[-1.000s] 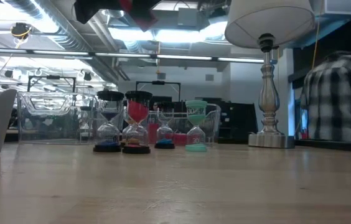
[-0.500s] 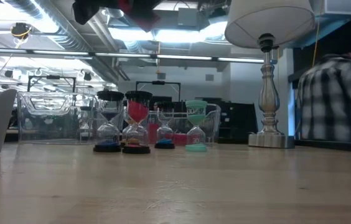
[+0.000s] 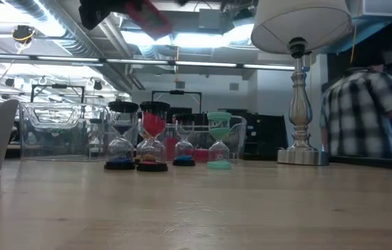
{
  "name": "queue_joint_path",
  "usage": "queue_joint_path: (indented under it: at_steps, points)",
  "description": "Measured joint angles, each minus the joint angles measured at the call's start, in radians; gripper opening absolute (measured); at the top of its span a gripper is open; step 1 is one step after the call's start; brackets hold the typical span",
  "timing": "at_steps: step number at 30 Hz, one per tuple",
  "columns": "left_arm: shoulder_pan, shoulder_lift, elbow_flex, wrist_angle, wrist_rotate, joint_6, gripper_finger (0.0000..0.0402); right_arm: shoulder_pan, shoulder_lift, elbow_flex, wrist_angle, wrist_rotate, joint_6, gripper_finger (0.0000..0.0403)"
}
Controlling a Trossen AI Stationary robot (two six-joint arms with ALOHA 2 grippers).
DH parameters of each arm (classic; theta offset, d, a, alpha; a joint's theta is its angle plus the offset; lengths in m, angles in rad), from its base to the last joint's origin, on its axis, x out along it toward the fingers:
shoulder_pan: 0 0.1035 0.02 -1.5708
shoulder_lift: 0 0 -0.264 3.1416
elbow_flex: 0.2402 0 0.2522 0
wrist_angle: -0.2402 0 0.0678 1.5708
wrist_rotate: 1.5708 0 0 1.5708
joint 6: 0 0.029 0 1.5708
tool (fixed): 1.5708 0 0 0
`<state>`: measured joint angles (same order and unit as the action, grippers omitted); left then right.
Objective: Pick & Place Office items
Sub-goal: Put the red charger adapter into the right transparent bin
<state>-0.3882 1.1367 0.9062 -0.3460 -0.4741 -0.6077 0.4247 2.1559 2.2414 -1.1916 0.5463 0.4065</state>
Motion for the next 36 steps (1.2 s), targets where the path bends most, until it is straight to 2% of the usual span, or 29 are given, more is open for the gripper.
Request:
queue_joint_path:
  at_steps: [5, 9, 11, 14, 17, 21, 30, 36]
  points:
    - [-0.002, -0.070, 0.000, -0.188, 0.127, -0.100, 0.0070, 0.011, 0.000, 0.028, -0.148, -0.023, 0.102, 0.0338]
    - [-0.006, -0.151, 0.000, -0.392, 0.339, -0.228, 0.0070, 0.033, 0.001, 0.029, -0.188, -0.043, 0.156, 0.0327]
    - [-0.025, -0.180, 0.000, -0.528, 0.407, -0.286, 0.0070, 0.041, 0.001, 0.029, -0.184, -0.044, 0.159, 0.0322]
    - [-0.070, -0.193, 0.000, -0.725, 0.445, -0.441, 0.0071, 0.045, 0.001, 0.029, -0.184, -0.016, 0.161, 0.0317]
    - [-0.129, -0.182, -0.004, -0.849, 0.448, -0.554, 0.0070, 0.045, 0.001, 0.029, -0.182, -0.011, 0.162, 0.0314]
    - [-0.182, -0.165, -0.057, -0.841, 0.452, -0.600, 0.0070, 0.045, 0.001, 0.029, -0.180, -0.010, 0.162, 0.0313]
    - [-0.193, -0.120, -0.206, -0.736, 0.567, -0.577, 0.0070, 0.044, 0.001, 0.029, -0.178, -0.004, 0.159, 0.0313]
    - [-0.193, -0.116, -0.227, -0.691, 0.554, -0.550, 0.0078, 0.041, 0.001, 0.029, -0.178, 0.022, 0.158, 0.0313]
